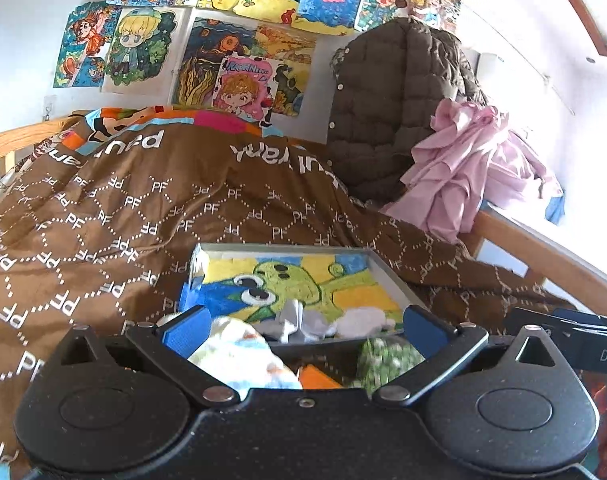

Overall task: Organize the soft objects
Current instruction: 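Move both tools back toward the pile of soft items, then grasp the grey drawstring pouch with the left tool while the right tool grasps the white packet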

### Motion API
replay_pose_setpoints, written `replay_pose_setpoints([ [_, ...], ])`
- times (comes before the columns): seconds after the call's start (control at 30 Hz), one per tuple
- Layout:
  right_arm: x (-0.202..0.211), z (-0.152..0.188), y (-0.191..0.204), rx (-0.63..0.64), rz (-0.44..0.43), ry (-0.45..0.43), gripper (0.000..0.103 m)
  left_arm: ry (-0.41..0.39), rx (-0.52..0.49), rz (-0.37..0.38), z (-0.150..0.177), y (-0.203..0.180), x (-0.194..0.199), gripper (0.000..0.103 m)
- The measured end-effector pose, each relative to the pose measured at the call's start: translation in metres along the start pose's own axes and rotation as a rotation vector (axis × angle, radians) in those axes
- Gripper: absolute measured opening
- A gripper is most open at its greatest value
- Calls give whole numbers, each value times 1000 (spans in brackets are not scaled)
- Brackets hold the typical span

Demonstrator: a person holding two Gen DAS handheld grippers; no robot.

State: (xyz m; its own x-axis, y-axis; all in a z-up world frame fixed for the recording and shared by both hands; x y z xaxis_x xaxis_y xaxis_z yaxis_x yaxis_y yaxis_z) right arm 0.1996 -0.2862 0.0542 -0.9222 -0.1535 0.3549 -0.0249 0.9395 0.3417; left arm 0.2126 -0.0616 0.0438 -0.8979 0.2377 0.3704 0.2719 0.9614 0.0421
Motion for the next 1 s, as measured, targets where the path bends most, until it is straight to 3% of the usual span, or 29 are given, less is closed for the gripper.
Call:
replay_pose_setpoints([
  [0.33,28,49,-11,61,50,77,103,76,-55,73,49,-18,15,102],
  [0.6,35,82,-22,142,91,168,103,118,-219,148,82,-42,12,102],
  [1.0,10,114,-35,159,78,314,103,194,-478,251,118,-80,-12,102],
])
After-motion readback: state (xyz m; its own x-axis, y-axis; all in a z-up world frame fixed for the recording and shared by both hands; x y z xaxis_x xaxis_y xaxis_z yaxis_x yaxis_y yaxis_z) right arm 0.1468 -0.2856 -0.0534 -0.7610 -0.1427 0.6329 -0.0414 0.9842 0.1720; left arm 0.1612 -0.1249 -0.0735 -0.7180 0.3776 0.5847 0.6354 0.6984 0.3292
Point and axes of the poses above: each gripper's, at about its wrist camera, not at the fingertips, and x roughly against the way its jaws point, y to its left, z to its underside, the point moved 9 cm from there along -x, roughly the way its jaws point, and after that the axes turned 15 degrees about -x, right-handed, at the moved point
